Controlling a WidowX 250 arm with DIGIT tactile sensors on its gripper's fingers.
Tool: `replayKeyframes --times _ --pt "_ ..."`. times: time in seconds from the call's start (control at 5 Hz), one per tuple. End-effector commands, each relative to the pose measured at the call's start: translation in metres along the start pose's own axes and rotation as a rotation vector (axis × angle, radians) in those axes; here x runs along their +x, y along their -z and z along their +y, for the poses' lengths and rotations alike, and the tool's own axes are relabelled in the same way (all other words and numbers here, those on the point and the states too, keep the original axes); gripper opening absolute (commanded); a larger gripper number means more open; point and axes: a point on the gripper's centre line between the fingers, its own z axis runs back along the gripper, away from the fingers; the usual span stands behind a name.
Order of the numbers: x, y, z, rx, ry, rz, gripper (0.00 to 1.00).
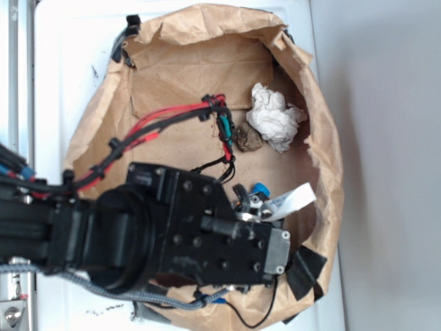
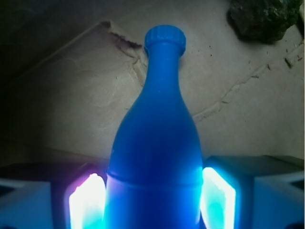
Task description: Grab the blue bottle.
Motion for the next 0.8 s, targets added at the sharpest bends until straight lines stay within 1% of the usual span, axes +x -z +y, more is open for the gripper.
replayKeyframes --times 0.0,0.2,0.4,0.6 --pt "0.018 -0.038 0.041 -0.188 -0.037 -0.015 0.0" --pt "0.008 -0.049 0.038 -0.216 0.025 -0.056 0.0" --pt "0.028 -0.097 0.082 -0.211 0.067 -0.033 0.0" --pt "0.03 -0.149 0.068 -0.178 0.121 -0.005 0.0"
